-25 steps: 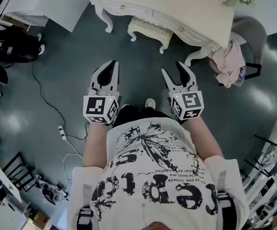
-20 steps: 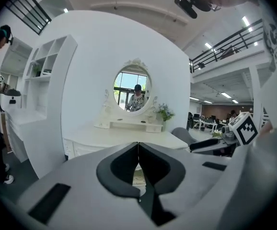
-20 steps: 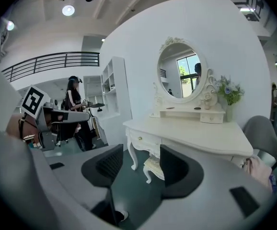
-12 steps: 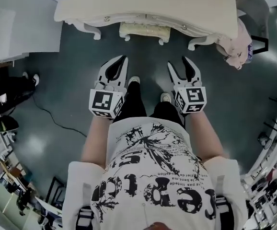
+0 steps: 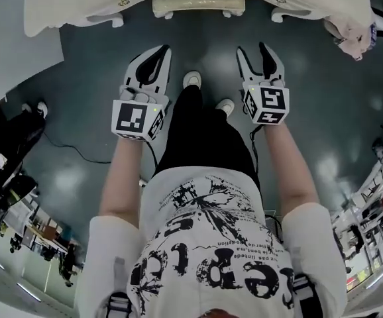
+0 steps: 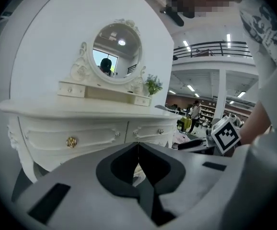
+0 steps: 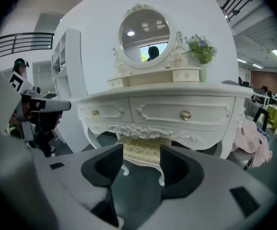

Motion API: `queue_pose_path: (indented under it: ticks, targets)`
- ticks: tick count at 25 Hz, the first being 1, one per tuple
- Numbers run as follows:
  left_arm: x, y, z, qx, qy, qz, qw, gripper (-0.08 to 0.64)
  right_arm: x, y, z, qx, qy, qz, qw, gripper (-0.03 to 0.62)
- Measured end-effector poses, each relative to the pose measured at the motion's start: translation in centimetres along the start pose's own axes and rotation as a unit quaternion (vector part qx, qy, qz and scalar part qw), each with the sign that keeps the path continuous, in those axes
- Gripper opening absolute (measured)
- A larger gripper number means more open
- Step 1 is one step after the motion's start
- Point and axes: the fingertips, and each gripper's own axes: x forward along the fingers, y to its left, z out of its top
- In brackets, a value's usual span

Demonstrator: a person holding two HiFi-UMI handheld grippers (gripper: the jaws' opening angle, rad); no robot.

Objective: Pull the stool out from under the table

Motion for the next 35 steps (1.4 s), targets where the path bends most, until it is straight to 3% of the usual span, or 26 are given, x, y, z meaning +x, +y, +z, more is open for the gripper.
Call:
queue_pose_path:
  ticks: [3, 9, 15, 23, 35]
  targets:
    - [2.3, 0.4, -5.3, -0.002, 0.012, -0.009, 0.9999, 0.02, 3.7, -1.6, -5.2, -0.03, 0.018, -0.013, 0.999, 0.235]
    - [7.1, 0.9, -16.4, 0.061, 0.042, -0.022, 0.997, 0.02, 10.1, -4.1, -16.0, -0.064, 0.054, -0.009, 0.996, 0.235]
    - [9.5, 2.1, -25.3, 0.036, 0.051, -0.003, 0.9981, 0.02, 14.8, -6.2, -23.4, -0.037, 0.053, -0.013, 0.998, 0.235]
    - [13.8, 3.4, -30.8, -0.034, 0.027, 0.032, 0.9986, 0.02, 23.4, -11.5, -24.5, -0.022, 0.028, -0.052, 0.998, 0.246]
    - [16.4, 6.4, -32.6, -0.048, 0.012, 0.043, 0.9979, 0.021, 32.7, -13.5, -24.1, -0.065, 0.023, -0.091, 0.994, 0.298]
